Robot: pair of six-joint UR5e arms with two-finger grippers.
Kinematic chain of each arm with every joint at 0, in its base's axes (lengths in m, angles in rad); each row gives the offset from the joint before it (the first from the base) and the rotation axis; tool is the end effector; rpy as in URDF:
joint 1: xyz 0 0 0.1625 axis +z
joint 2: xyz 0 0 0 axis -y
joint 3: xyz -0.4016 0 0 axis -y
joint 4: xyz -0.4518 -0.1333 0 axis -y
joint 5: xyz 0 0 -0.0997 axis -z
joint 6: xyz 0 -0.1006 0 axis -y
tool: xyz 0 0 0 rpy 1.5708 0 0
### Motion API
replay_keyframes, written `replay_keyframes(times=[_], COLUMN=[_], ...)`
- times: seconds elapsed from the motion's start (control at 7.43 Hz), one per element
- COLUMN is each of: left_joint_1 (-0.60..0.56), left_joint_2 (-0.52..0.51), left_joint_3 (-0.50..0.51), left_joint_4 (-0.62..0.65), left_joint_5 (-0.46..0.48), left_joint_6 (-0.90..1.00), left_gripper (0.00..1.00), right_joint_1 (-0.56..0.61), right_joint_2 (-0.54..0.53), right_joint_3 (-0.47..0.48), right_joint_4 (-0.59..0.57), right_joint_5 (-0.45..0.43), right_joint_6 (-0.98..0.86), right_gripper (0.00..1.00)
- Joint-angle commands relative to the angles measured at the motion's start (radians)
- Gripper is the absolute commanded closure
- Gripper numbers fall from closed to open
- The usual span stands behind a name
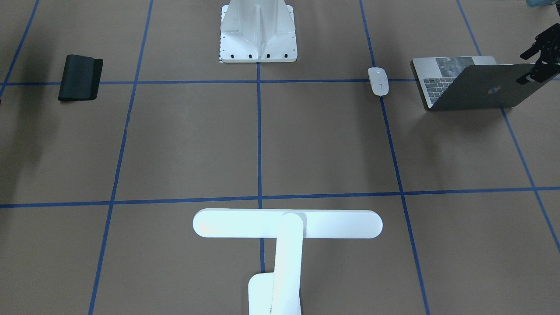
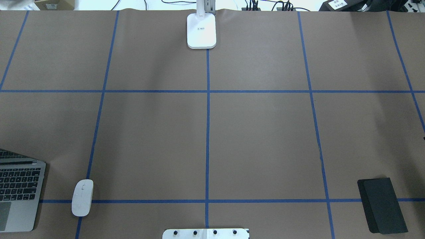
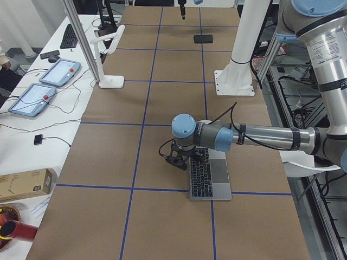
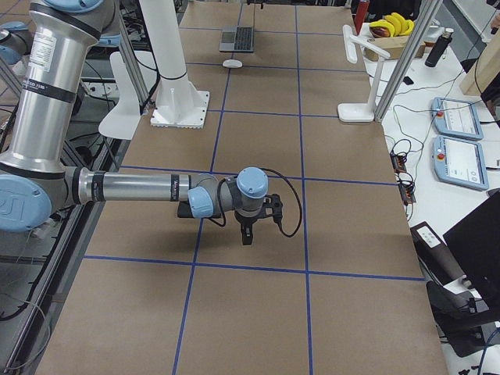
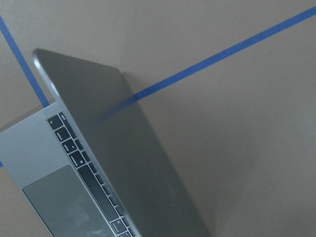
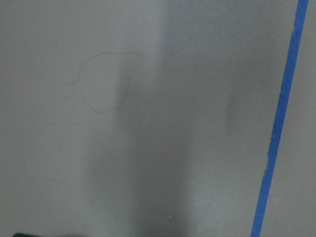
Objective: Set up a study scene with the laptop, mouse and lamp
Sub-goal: 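Grasp the laptop lid edge with the left gripper and lift it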
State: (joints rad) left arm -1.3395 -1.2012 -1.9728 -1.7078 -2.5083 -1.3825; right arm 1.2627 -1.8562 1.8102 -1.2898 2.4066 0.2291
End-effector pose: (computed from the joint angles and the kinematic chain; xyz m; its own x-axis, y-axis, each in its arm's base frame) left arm 0.0443 -0.4157 0.5642 0.3240 -0.8923 -0.3143 0.4930 0.4428 -0.7489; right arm -0.0808 -0.4475 0.6110 0.6383 -0.1479 0.7555 0.1540 0.9861 0.0629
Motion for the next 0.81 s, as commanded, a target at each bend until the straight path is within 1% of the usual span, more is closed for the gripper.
replay_keyframes(times=[0.0, 0.13, 0.27, 0.4, 0.54, 0.67], left_joint_1=[0.003, 0.003, 0.003, 0.003, 0.003, 0.002], left_joint_2=[0.002, 0.002, 0.002, 0.002, 0.0, -0.004], left_joint_3=[0.0, 0.0, 0.0, 0.0, 0.0, 0.0], left_joint_4=[-0.013, -0.016, -0.048, -0.07, -0.07, -0.07], left_joint_5=[-0.027, -0.029, -0.029, -0.029, -0.029, -0.029], left_joint_6=[-0.001, -0.004, -0.039, -0.062, -0.064, -0.064], left_gripper=[0.39, 0.6, 0.75, 0.93, 1.0, 1.0], right_joint_1=[0.0, 0.0, 0.0, 0.0, 0.0, 0.001], right_joint_2=[-0.009, -0.009, -0.009, -0.009, -0.009, -0.009], right_joint_3=[-0.002, -0.002, -0.002, -0.002, -0.002, -0.002], right_joint_4=[0.018, 0.018, 0.018, 0.018, 0.018, 0.02], right_joint_5=[0.002, 0.0, 0.0, 0.002, 0.0, 0.0], right_joint_6=[0.001, 0.001, 0.001, 0.001, -0.001, -0.001], right_gripper=[0.0, 0.0, 0.0, 0.0, 0.0, 0.0])
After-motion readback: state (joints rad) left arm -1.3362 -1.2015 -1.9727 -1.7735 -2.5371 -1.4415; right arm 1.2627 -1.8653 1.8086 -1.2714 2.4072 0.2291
